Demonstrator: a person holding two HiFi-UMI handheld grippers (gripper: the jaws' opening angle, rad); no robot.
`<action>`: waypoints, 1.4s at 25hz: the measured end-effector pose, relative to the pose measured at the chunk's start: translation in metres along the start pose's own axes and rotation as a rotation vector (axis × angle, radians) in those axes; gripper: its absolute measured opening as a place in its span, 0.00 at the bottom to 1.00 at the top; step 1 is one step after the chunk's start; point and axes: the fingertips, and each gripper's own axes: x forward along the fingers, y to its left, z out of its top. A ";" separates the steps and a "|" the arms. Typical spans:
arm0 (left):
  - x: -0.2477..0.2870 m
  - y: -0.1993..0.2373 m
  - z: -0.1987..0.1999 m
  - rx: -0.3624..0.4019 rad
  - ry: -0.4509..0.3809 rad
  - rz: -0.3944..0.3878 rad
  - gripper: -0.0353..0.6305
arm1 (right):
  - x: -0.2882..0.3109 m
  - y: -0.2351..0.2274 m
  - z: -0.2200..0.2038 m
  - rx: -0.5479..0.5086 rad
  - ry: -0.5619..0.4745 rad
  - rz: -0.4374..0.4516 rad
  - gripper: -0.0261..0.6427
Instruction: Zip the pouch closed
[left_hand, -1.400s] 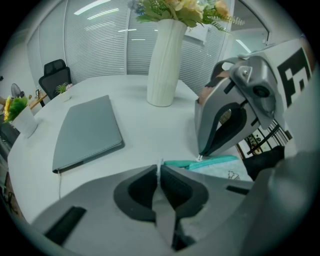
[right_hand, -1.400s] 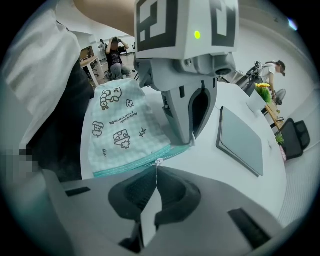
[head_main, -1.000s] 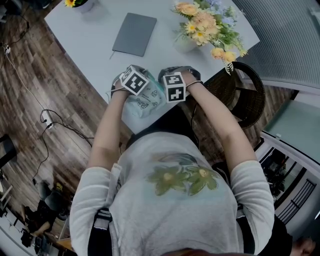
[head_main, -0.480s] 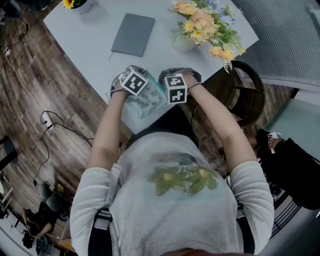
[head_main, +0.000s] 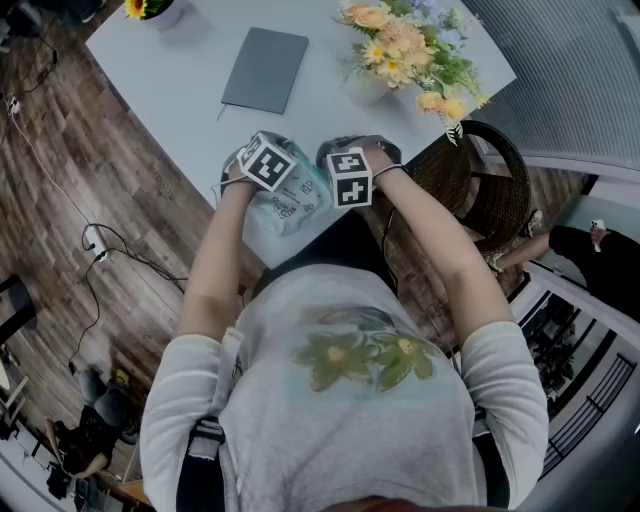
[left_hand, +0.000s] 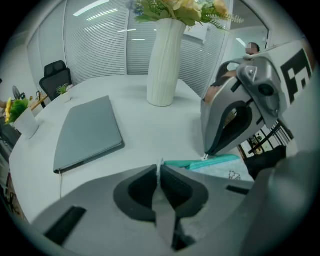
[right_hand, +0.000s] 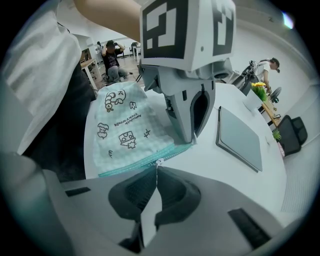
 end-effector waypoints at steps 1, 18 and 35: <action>-0.001 0.001 0.001 0.003 0.000 0.006 0.09 | 0.000 0.001 0.000 -0.003 0.002 0.003 0.07; -0.004 0.004 0.004 -0.001 0.008 0.013 0.09 | -0.002 0.006 0.000 -0.009 -0.001 0.013 0.07; -0.001 -0.001 0.001 0.006 0.029 0.010 0.09 | -0.006 0.016 -0.003 0.002 -0.007 -0.001 0.07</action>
